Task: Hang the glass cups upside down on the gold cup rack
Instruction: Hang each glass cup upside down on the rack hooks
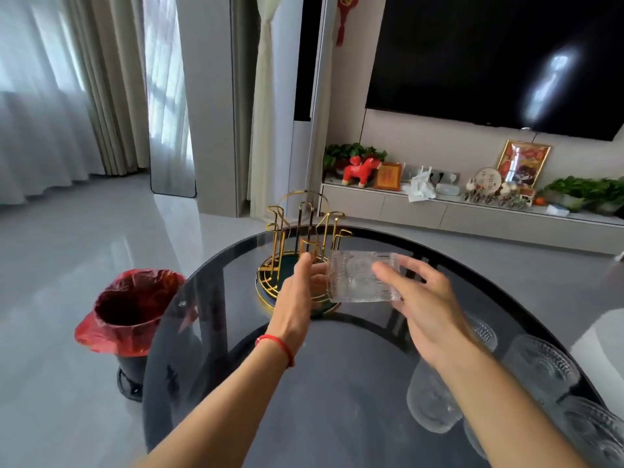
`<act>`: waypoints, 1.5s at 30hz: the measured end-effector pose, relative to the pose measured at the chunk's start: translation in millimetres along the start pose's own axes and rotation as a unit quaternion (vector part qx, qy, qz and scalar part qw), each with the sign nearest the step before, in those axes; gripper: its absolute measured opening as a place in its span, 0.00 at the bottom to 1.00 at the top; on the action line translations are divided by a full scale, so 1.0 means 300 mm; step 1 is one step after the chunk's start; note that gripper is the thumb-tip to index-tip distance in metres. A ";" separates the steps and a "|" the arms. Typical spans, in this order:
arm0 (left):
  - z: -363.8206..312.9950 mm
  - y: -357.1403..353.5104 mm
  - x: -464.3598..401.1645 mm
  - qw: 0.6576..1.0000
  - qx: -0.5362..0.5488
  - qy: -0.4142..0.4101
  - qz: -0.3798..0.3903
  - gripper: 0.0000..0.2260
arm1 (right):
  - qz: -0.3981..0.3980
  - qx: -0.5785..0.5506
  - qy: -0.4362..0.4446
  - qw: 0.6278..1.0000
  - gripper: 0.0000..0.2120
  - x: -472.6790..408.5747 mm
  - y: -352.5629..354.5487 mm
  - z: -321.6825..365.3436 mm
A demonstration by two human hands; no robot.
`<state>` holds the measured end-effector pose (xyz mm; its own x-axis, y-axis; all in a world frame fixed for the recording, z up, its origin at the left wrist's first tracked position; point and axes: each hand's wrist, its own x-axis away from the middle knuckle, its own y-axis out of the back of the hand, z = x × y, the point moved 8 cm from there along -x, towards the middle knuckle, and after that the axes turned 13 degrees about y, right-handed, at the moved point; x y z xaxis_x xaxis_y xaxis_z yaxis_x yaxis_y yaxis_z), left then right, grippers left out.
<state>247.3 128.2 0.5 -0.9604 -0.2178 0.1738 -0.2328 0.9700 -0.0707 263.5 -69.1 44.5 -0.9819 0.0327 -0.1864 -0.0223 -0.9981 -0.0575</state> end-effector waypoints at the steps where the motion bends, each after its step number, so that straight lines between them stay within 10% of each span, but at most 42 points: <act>1: -0.004 0.023 -0.013 0.997 -0.057 -0.032 -0.040 0.26 | 0.000 -0.001 0.004 1.000 0.27 -0.022 -0.003 0.010; 5: 0.041 0.038 -0.067 0.894 -0.412 -0.123 -0.124 0.24 | -0.027 -0.017 0.041 0.999 0.24 -0.138 -0.008 0.087; 10: 0.163 0.030 -0.118 0.843 -0.526 -0.087 -0.071 0.26 | -0.047 -0.016 0.093 0.994 0.25 -0.306 -0.048 0.180; 21: 0.169 0.035 -0.122 0.844 -0.524 -0.079 -0.087 0.23 | -0.036 0.082 0.184 0.979 0.32 -0.684 -0.308 0.205; 36: 0.167 0.032 -0.131 0.846 -0.523 -0.068 -0.076 0.22 | 0.244 0.147 0.032 0.958 0.33 -0.809 -0.546 -0.047; 45: 0.173 0.028 -0.135 0.846 -0.526 -0.057 -0.064 0.23 | 0.373 0.271 0.115 0.880 0.34 -0.796 -0.620 -0.061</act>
<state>276.4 139.5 -58.2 -0.9601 -0.2795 0.0133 -0.1291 0.4846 0.8652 505.4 109.7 81.8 -0.6992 -0.6941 -0.1715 0.4647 -0.6235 0.6287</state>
